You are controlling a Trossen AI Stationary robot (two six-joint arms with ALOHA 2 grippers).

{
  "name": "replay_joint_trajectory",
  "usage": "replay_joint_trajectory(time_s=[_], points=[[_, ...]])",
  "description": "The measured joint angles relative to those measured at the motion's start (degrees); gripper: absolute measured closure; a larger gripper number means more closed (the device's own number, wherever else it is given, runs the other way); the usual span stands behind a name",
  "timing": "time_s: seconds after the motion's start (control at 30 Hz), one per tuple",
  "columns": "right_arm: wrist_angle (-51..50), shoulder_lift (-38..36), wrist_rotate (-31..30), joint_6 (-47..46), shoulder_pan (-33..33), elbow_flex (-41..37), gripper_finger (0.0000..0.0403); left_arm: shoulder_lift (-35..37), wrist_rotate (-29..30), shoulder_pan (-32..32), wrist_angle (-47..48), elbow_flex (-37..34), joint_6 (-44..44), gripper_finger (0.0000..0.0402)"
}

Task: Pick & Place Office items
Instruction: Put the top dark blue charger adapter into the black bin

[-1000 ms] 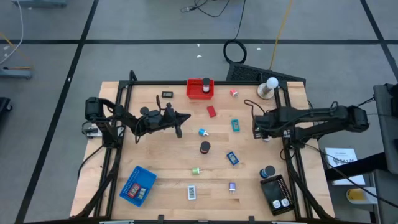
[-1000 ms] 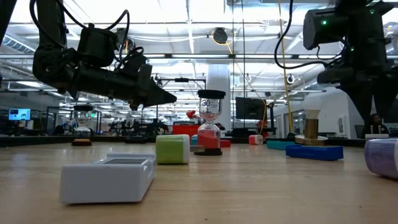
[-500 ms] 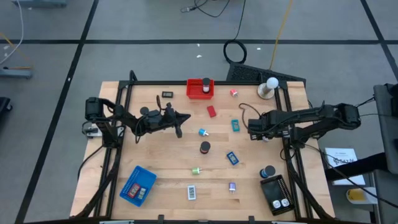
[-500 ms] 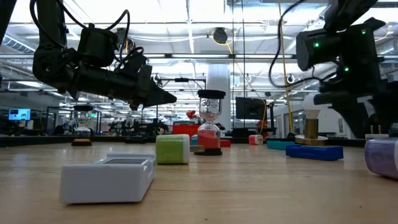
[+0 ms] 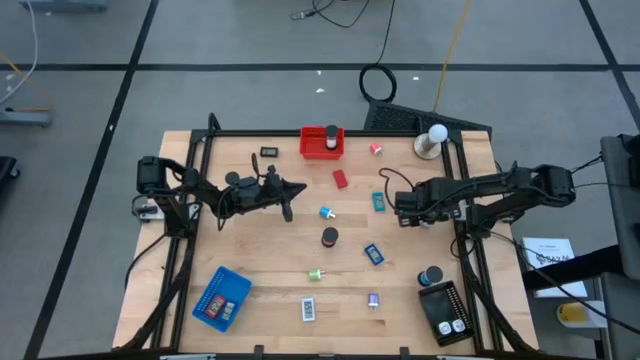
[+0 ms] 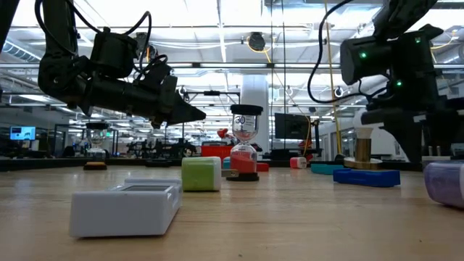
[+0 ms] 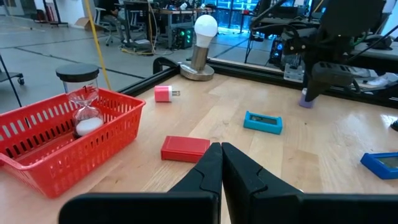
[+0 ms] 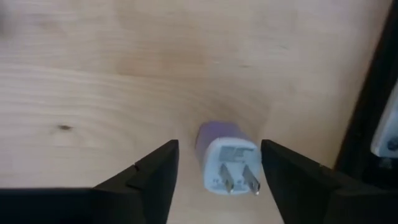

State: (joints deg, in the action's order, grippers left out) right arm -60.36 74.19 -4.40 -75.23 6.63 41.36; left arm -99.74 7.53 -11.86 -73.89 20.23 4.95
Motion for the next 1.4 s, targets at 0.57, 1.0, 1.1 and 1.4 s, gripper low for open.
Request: replay_joint_trajectory(time_s=[0.57, 1.0, 1.1, 1.4], points=[[7.42, 0.00, 4.74, 18.10, -0.01, 1.69, 0.0236, 0.02, 0.00, 0.00, -0.02, 0.00, -0.35, 0.0396], [-2.08, -0.07, 0.56, 23.10, -9.58, 6.31, 0.0117, 0.02, -0.02, 0.00, 0.02, 0.00, -0.56, 0.0396], [-0.67, -0.02, -0.24, 21.70, -10.41, 4.80, 0.0111, 0.02, -0.02, 0.00, 0.04, 0.00, -0.71, 0.0396], [6.39, -0.02, 0.01, 22.56, -9.28, 0.05, 0.0148, 0.02, 0.00, 0.72, 0.09, 0.00, -1.30, 0.0396]])
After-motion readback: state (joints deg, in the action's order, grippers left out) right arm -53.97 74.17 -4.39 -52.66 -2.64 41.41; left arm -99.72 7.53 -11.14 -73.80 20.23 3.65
